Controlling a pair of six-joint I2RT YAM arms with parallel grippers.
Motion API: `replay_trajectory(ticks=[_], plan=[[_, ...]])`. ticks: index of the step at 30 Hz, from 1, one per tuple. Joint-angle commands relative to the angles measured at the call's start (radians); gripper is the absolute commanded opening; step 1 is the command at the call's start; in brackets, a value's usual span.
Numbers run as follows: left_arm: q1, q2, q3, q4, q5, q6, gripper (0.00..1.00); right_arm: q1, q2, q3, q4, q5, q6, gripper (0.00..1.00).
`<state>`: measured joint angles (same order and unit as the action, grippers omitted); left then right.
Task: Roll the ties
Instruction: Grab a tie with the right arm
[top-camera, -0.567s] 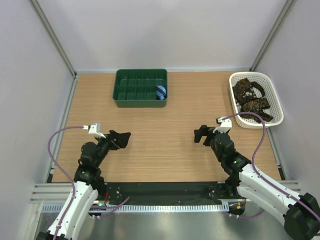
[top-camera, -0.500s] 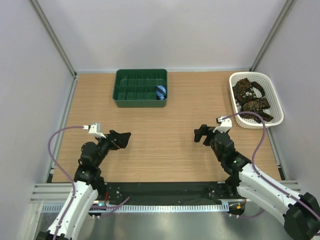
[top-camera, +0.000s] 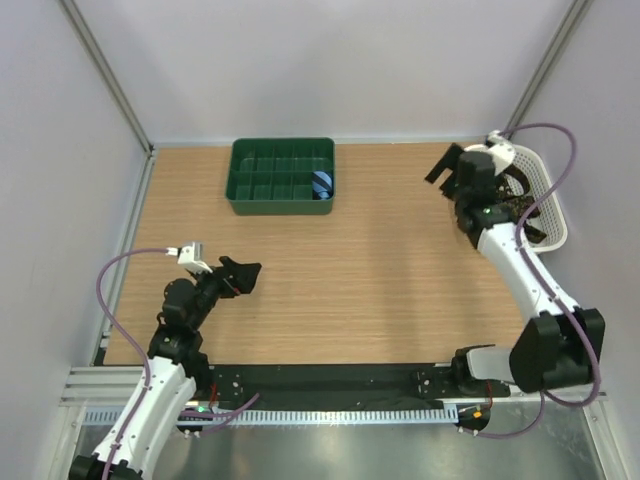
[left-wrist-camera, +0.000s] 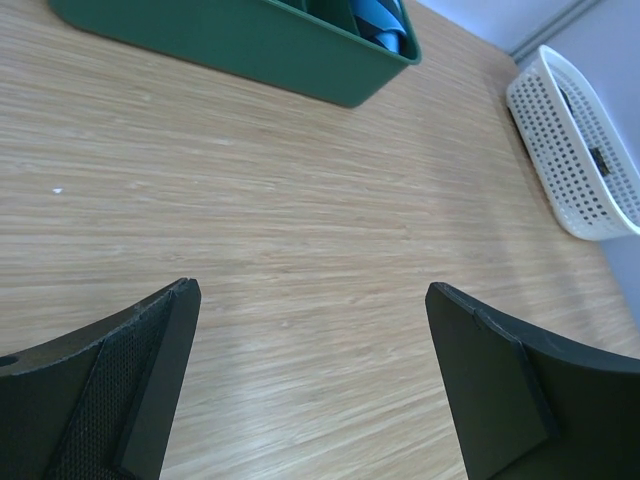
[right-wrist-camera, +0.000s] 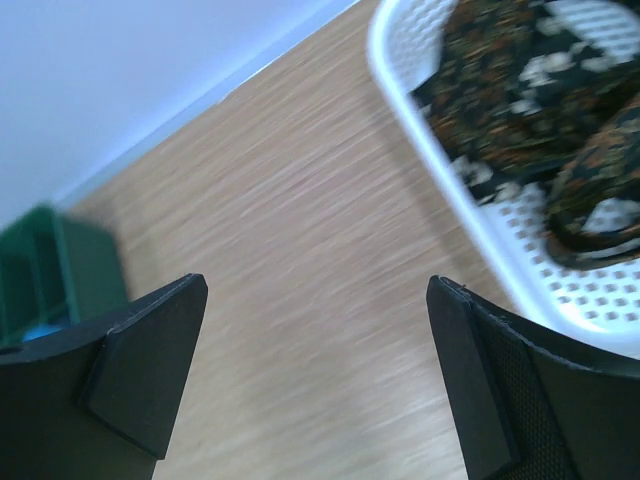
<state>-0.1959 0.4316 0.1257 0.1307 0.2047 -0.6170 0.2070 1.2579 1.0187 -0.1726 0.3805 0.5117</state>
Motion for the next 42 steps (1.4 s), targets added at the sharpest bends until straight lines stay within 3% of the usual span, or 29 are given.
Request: replay_trajectory(ticks=[1, 6, 10, 16, 31, 33, 36, 37, 39, 42], plan=[[0.001, -0.014, 0.046, -0.043, -0.105, 0.003, 1.00, -0.176, 0.096, 0.150, -0.136, -0.109, 0.088, 1.00], [0.001, -0.025, 0.043, -0.043, -0.097, -0.003, 1.00, -0.267, 0.268, 0.314, -0.174, -0.114, 0.014, 0.97], [0.001, -0.008, 0.042, -0.034, -0.082, -0.006, 1.00, -0.336, 0.403, 0.397, -0.118, -0.207, 0.069, 0.93], [0.001, 0.028, 0.048, -0.014, -0.065, -0.007, 1.00, -0.377, 0.592, 0.558, -0.183, -0.143, 0.073, 0.99], [0.001, 0.056, 0.048, 0.010, -0.053, -0.006, 1.00, -0.414, 0.836, 0.627, -0.148, -0.153, 0.128, 0.93], [0.003, 0.058, 0.048, 0.010, -0.053, -0.004, 1.00, -0.416, 0.866, 0.671, -0.162, -0.175, 0.116, 0.86], [0.001, 0.064, 0.048, 0.015, -0.056, -0.003, 1.00, -0.426, 0.914, 0.733, -0.177, -0.245, 0.106, 0.43], [0.001, 0.065, 0.048, 0.018, -0.056, -0.003, 1.00, -0.431, 0.913, 0.744, -0.177, -0.262, 0.106, 0.15], [0.001, 0.075, 0.046, 0.020, -0.053, -0.003, 1.00, -0.434, 0.887, 0.738, -0.163, -0.276, 0.109, 0.04], [0.003, 0.082, 0.046, 0.032, -0.051, -0.003, 1.00, -0.442, 0.812, 0.732, -0.160, -0.279, 0.122, 0.01]])
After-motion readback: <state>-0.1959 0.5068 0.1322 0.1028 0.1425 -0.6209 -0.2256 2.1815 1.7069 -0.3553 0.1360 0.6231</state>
